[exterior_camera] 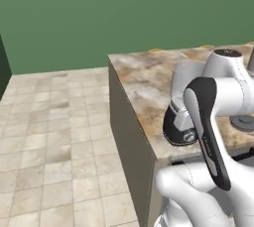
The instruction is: Grab the garlic and onion from the fridge, place them in the blender, close the lid, and turn on the blender to create a marinade.
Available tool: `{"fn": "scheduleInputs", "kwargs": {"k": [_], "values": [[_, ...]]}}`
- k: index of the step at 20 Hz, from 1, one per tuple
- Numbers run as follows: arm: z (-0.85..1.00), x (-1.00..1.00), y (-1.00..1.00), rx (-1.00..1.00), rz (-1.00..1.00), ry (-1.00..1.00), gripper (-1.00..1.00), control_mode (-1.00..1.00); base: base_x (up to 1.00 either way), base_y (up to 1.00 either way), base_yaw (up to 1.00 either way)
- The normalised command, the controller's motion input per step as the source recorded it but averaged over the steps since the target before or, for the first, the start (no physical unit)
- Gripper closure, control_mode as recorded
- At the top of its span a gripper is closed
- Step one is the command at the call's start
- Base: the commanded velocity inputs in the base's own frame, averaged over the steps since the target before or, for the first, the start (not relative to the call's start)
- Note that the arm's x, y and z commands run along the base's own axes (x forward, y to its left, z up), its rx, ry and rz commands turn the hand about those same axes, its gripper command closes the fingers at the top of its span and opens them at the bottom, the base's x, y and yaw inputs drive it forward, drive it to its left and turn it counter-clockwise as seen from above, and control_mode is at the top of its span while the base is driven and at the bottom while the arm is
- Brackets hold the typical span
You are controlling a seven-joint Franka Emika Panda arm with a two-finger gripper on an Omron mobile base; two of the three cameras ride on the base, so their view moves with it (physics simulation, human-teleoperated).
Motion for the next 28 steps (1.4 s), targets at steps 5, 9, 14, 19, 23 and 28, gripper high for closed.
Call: {"fn": "scheduleInputs", "kwargs": {"k": [5,9,14,19,23,28], "values": [[0.00,0.00,0.00,0.00,0.00,0.00,-1.00,1.00,-0.80,0.15,0.49],[0.00,0.00,0.00,0.00,0.00,0.00,-1.00,1.00,-0.32,0.51,0.66],[0.00,0.00,0.00,0.00,0.00,0.00,-1.00,1.00,-0.02,0.80,0.76],[0.00,0.00,0.00,0.00,0.00,0.00,-1.00,1.00,0.02,0.82,0.73],[0.00,0.00,0.00,0.00,0.00,0.00,-1.00,1.00,0.16,0.82,0.66],[0.00,0.00,0.00,0.00,0.00,0.00,-1.00,1.00,0.78,0.25,0.59]]}}
